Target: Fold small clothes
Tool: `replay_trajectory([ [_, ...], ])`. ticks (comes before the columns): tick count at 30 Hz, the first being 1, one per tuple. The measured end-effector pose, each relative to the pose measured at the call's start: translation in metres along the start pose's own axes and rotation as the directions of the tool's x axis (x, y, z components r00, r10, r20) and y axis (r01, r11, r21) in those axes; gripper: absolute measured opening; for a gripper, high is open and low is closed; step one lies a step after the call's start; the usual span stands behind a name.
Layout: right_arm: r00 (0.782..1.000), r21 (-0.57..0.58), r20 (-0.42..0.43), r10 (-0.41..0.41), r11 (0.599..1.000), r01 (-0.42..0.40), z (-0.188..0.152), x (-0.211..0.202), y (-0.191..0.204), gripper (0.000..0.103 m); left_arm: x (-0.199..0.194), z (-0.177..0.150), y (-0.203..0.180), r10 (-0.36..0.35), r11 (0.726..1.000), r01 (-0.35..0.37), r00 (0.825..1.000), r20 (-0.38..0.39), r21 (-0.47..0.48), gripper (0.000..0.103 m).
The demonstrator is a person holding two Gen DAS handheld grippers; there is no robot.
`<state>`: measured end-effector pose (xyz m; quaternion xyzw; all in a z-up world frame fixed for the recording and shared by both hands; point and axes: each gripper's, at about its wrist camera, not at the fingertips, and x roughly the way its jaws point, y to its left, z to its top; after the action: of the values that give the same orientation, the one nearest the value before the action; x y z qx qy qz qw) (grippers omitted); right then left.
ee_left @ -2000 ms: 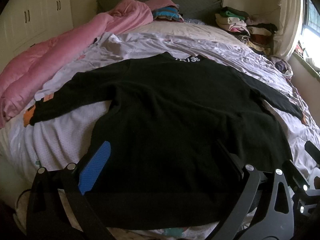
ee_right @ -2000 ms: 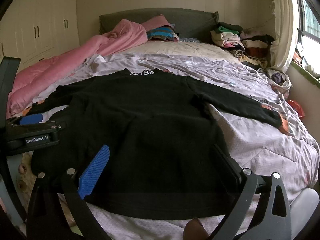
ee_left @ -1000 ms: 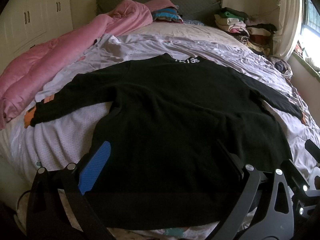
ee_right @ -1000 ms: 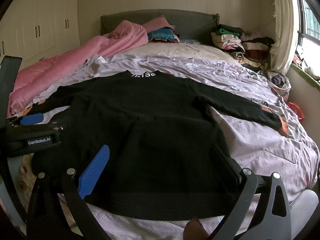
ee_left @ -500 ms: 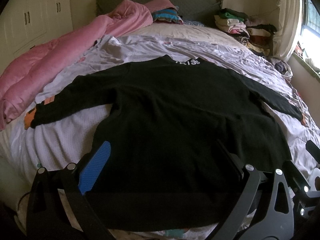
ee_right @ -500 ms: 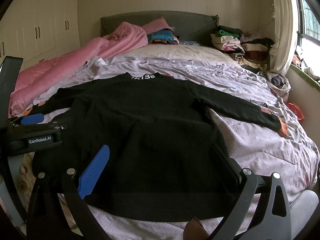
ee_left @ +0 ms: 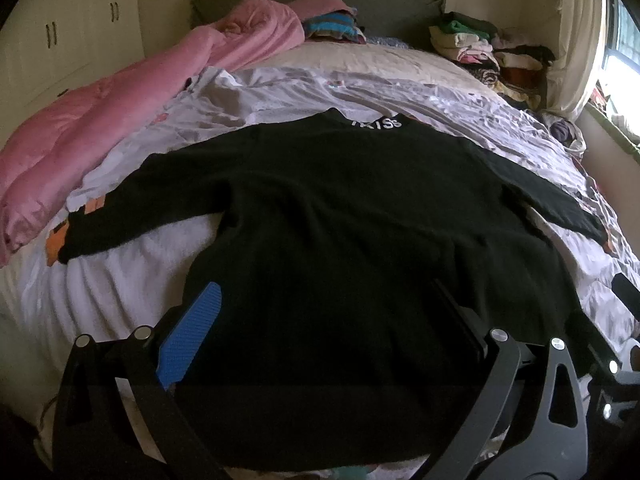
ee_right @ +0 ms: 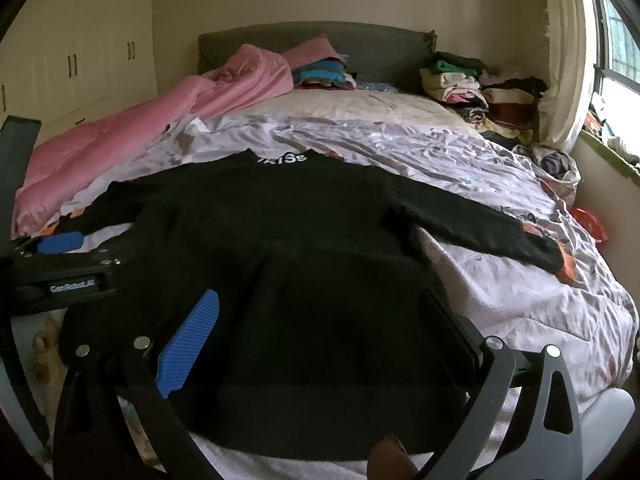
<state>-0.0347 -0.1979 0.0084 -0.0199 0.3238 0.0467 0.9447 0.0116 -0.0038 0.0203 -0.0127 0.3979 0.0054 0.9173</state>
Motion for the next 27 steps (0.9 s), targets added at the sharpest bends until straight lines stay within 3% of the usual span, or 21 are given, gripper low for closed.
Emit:
replay_trajectory([
  [27, 0.997, 0.183, -0.001, -0.082, 0.98, 0.081, 0.055, 0.06, -0.07, 0.099, 0.064, 0.08, -0.004, 0.001, 1.0, -0.001, 0.999, -0.051, -0.012, 0.094],
])
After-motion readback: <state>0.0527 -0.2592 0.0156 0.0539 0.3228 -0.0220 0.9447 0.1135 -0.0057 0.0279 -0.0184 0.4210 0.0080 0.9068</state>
